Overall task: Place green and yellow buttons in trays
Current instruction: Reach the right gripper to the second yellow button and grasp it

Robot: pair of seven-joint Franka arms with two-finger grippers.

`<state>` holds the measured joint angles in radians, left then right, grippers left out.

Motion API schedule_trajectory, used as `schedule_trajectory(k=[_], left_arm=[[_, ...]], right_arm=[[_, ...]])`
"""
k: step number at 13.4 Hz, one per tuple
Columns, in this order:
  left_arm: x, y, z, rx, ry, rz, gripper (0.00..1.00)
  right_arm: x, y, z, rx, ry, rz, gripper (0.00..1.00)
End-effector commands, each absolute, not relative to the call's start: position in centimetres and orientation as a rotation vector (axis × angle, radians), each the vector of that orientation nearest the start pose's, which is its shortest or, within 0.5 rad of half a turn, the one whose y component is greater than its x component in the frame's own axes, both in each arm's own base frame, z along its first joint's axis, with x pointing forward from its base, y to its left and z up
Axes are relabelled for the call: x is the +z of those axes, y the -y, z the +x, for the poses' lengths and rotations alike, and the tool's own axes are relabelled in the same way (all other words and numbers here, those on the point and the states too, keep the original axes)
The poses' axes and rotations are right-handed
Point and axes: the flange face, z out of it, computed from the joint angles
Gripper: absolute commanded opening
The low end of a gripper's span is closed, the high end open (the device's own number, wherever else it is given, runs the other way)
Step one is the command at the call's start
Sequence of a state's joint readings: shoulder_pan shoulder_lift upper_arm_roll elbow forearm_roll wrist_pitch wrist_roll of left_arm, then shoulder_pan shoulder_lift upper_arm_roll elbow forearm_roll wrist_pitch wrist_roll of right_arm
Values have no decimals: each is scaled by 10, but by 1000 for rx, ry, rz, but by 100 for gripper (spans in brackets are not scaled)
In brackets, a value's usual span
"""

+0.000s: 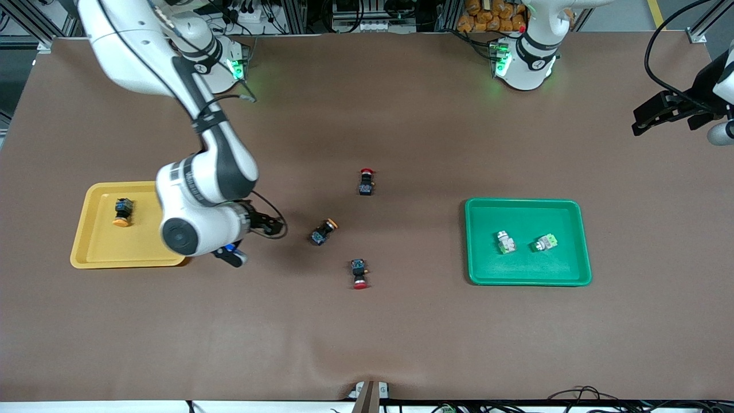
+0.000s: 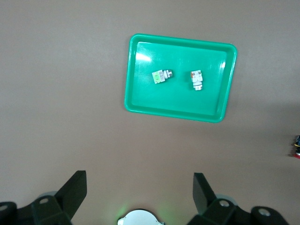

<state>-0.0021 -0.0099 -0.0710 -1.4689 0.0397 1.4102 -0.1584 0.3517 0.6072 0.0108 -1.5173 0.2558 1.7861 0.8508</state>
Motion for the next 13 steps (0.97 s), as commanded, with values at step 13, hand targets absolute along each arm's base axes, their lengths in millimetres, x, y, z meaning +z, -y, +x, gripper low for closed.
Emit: schedule_trajectory(k=[13], left_arm=[[659,25,535,63,180,-3112,100]], right_arm=[[209,-350,606,281,-1159,-2777,100]])
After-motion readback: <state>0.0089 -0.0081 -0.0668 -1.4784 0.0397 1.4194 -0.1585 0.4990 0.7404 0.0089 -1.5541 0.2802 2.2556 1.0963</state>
